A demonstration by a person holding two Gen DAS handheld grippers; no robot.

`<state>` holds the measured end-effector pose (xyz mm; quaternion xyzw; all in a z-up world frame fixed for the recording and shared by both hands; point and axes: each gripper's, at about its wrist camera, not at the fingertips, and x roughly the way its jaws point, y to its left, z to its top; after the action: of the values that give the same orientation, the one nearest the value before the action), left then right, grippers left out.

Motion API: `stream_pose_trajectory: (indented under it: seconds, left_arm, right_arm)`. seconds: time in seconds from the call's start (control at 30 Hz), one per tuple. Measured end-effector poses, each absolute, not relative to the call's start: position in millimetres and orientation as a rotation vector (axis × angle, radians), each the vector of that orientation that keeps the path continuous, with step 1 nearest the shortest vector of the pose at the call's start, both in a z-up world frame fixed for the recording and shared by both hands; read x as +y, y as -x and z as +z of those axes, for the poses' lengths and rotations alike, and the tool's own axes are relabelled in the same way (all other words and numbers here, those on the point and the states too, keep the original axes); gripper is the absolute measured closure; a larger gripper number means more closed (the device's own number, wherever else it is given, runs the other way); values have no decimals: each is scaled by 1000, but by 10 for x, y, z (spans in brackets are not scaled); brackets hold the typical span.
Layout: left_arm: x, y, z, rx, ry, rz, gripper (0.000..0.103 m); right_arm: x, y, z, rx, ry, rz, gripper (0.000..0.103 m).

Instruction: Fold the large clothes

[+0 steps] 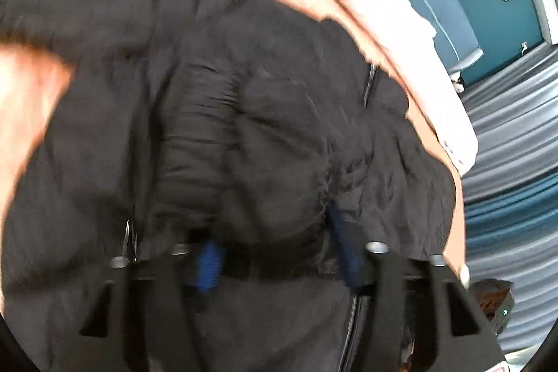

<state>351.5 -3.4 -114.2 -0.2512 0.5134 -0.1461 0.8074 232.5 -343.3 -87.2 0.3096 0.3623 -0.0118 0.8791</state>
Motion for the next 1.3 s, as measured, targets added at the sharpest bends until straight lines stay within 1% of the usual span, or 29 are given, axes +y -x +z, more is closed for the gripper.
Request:
stream_pose_trajectory:
  seconds: [0.03, 0.07, 0.1, 0.17, 0.2, 0.23, 0.3, 0.33, 0.37, 0.5, 0.57, 0.63, 0.67, 0.7, 0.73, 0.77, 0.8, 0.83, 0.87, 0.9, 0.93, 0.97, 1.0, 1.07, 1.13, 1.17, 1.2, 1.3]
  left_arm:
    - [-77, -3596, -1032, 1052, 488, -317, 77]
    - [-110, -3651, -939, 1017, 454, -320, 82]
    - [-145, -3692, -839, 978, 424, -317, 85]
    - [-191, -3798, -629, 900, 359, -314, 86]
    - [-226, -3837, -606, 878, 320, -307, 85]
    - [-270, -3875, -662, 877, 274, -287, 84]
    - [-342, -3959, -1009, 955, 198, -235, 83]
    - [-342, -3951, -1194, 994, 194, -229, 82]
    - [-320, -3930, -1346, 1020, 210, -227, 79]
    - [-383, -3860, -1398, 969, 201, -208, 74]
    - [-392, -3805, -1404, 962, 183, -197, 74]
    - [-436, -3785, -1397, 958, 164, -187, 73]
    - [-461, -3779, -1397, 957, 158, -184, 72]
    - [-490, -3772, -1395, 954, 156, -186, 70]
    - [-509, -3771, -1397, 952, 159, -190, 68]
    - [-444, -3835, -1439, 955, 157, -187, 68]
    - [-429, -3821, -1415, 957, 160, -181, 66]
    - [-353, -3822, -1400, 959, 174, -176, 65]
    - [-256, -3764, -1357, 959, 199, -170, 60]
    - [-99, -3683, -1274, 953, 248, -162, 51]
    - [56, -3619, -1206, 941, 281, -159, 46]
    - [249, -3535, -1129, 926, 312, -155, 37]
    - [432, -3452, -1057, 908, 333, -142, 32]
    - [904, -3354, -914, 872, 324, -61, 29]
    - [1426, -3314, -846, 861, 309, 47, 29]
    - [1697, -3324, -837, 861, 309, 106, 29]
    - [1905, -3346, -845, 865, 315, 156, 29]
    - [2728, -3451, -915, 876, 412, 313, 29]
  right_arm:
    - [-3445, -2384, -864, 737, -657, -8, 51]
    - [-3467, -2450, -836, 717, -664, 1, 78]
    - [-3484, -2493, -768, 691, -668, -3, 95]
    - [-3445, -2507, -605, 612, -661, 13, 95]
    - [-3405, -2499, -545, 581, -619, 6, 95]
    - [-3364, -2529, -571, 595, -587, -2, 95]
    - [-3259, -2713, -933, 771, -516, -33, 95]
    - [-3247, -2726, -1036, 808, -518, -39, 95]
    - [-3241, -2694, -1047, 804, -525, -35, 95]
    - [-3152, -2465, -458, 617, -412, -72, 95]
    - [-3157, -2494, -348, 567, -388, -85, 95]
    - [-3139, -2677, -493, 627, -346, -119, 95]
    - [-3138, -2816, -669, 700, -325, -142, 95]
    - [-3187, -2940, -868, 791, -314, -162, 98]
    - [-3254, -3036, -1078, 852, -367, -130, 98]
    - [-3311, -3033, -1092, 852, -410, -124, 98]
    - [-3316, -3005, -990, 845, -398, -147, 97]
    - [-3284, -2931, -895, 829, -381, -154, 93]
    - [-3242, -2837, -775, 803, -364, -150, 92]
    - [-3187, -2705, -646, 772, -347, -134, 92]
    - [-3130, -2606, -559, 754, -335, -123, 92]
    - [-3043, -2446, -462, 735, -321, -100, 90]
    - [-2947, -2285, -404, 723, -309, -75, 86]
    - [-2733, -2027, -369, 713, -282, -28, 84]
    - [-2452, -1718, -362, 710, -226, 24, 82]
    - [-2302, -1600, -364, 717, -199, 50, 78]
    - [-2187, -1460, -340, 725, -183, 68, 76]
    - [-1760, -1132, -354, 770, -141, 162, 76]
